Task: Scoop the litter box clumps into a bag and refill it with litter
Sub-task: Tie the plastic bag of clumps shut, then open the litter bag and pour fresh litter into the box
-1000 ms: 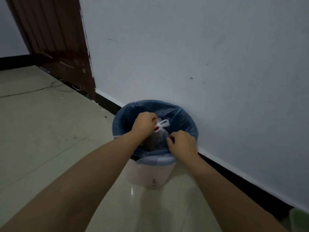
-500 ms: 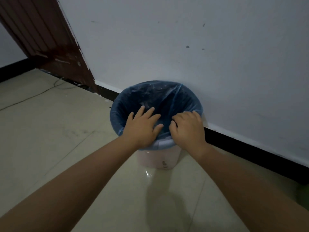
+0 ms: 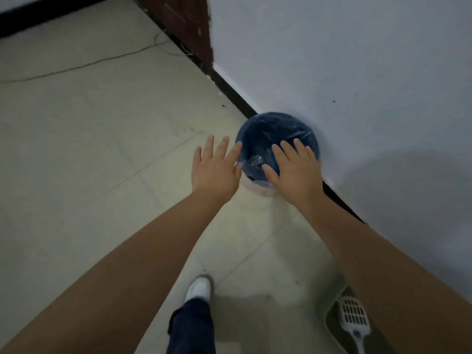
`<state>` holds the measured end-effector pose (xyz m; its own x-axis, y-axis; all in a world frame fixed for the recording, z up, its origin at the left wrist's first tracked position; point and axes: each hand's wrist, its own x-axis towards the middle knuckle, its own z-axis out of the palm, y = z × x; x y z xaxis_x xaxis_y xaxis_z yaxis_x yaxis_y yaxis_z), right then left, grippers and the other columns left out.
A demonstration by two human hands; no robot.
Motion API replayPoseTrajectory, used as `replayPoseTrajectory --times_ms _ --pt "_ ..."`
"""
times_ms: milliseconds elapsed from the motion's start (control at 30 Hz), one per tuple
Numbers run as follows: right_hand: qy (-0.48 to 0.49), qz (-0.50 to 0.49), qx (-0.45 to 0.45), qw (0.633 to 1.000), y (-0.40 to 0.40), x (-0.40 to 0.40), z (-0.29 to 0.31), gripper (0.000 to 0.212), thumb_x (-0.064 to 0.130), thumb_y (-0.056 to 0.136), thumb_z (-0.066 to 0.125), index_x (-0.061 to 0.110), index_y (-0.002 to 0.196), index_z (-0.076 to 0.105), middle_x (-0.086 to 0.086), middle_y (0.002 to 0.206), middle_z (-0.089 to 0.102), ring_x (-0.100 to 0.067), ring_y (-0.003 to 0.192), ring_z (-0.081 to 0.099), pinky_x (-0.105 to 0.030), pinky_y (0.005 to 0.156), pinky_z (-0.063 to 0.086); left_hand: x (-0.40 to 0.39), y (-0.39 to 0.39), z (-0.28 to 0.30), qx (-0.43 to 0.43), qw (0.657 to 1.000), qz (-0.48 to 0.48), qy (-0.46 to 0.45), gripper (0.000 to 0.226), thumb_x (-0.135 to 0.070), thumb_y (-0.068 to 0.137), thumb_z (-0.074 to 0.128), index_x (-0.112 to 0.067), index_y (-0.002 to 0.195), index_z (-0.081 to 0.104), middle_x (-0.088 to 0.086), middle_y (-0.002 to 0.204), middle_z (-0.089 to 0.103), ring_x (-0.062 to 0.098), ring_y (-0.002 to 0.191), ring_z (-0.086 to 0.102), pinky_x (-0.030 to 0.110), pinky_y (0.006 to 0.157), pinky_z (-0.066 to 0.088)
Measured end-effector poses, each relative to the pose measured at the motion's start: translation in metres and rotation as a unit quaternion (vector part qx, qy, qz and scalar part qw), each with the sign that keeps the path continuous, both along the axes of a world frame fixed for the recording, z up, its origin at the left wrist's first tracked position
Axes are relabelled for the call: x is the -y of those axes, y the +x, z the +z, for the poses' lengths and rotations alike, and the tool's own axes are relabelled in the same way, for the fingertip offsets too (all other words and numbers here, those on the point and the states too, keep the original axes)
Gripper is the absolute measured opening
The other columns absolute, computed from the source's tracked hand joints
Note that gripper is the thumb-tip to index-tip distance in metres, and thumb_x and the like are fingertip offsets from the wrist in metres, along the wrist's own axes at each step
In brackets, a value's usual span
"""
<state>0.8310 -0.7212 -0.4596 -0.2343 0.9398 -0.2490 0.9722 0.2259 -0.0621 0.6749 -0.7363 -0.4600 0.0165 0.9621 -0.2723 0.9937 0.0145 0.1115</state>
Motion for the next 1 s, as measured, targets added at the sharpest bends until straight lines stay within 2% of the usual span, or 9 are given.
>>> replayPoseTrajectory --times_ms 100,200,300,400,667,833,1000 --pt "-0.006 0.049 0.012 0.999 -0.054 0.008 0.080 0.058 0.045 0.097 0.021 0.015 0.147 0.021 -0.006 0.155 0.021 -0.027 0.144 0.011 -0.041 0.118 0.008 0.025 -0.050 0.076 0.006 0.999 0.050 -0.006 0.051 -0.039 0.101 0.016 -0.029 0.149 0.002 -0.002 0.158 -0.001 0.024 0.145 -0.011 0.040 0.117 -0.001" --pt "0.015 0.113 -0.018 0.993 -0.117 0.010 0.153 0.056 0.041 0.096 0.018 0.015 0.144 0.028 -0.005 0.153 0.028 -0.028 0.143 0.016 -0.043 0.116 0.013 0.043 -0.112 0.143 0.015 0.994 0.106 -0.008 0.051 -0.038 0.101 0.016 -0.029 0.149 0.005 -0.003 0.158 -0.002 0.024 0.145 -0.012 0.041 0.117 -0.001" --pt "0.022 0.169 -0.022 0.985 -0.186 -0.002 0.211 0.051 0.035 0.098 0.029 0.016 0.146 0.024 -0.005 0.154 0.023 -0.028 0.144 0.013 -0.042 0.116 0.013 0.051 -0.179 0.190 0.023 0.987 0.161 -0.005 0.051 -0.038 0.101 0.018 -0.029 0.149 0.006 -0.003 0.158 -0.001 0.024 0.145 -0.012 0.041 0.117 0.000" --pt "0.012 0.182 -0.018 0.983 -0.257 -0.009 0.245 0.054 0.036 0.098 0.031 0.018 0.147 0.020 -0.005 0.156 0.017 -0.027 0.144 0.010 -0.043 0.116 0.010 0.062 -0.244 0.221 0.023 0.979 0.201 -0.008 0.051 -0.038 0.101 0.019 -0.029 0.149 0.007 -0.003 0.158 0.000 0.024 0.145 -0.010 0.042 0.118 0.001" --pt "-0.057 0.250 -0.004 0.966 -0.405 -0.026 0.269 0.060 0.043 0.096 0.032 0.021 0.148 0.011 -0.005 0.158 0.007 -0.025 0.145 0.004 -0.041 0.117 0.008 0.068 -0.372 0.256 0.007 0.957 0.289 -0.023 0.053 -0.042 0.100 0.020 -0.030 0.149 0.005 -0.001 0.158 0.003 0.025 0.145 -0.005 0.042 0.117 0.004" --pt "-0.070 0.289 0.016 0.955 -0.472 -0.091 0.257 0.059 0.041 0.097 0.033 0.019 0.148 0.014 -0.005 0.157 0.011 -0.024 0.145 0.008 -0.038 0.117 0.010 0.033 -0.438 0.243 -0.002 0.939 0.337 -0.072 0.053 -0.044 0.100 0.019 -0.028 0.149 0.009 0.000 0.158 0.004 0.024 0.146 -0.003 0.042 0.117 0.005" --pt "-0.098 0.346 0.048 0.932 -0.550 -0.172 0.233 0.058 0.040 0.097 0.032 0.017 0.147 0.016 -0.006 0.156 0.013 -0.025 0.144 0.010 -0.038 0.116 0.012 -0.037 -0.512 0.234 0.000 0.907 0.403 -0.117 0.052 -0.043 0.100 0.020 -0.026 0.149 0.012 0.001 0.158 0.007 0.024 0.145 0.002 0.042 0.116 0.007"
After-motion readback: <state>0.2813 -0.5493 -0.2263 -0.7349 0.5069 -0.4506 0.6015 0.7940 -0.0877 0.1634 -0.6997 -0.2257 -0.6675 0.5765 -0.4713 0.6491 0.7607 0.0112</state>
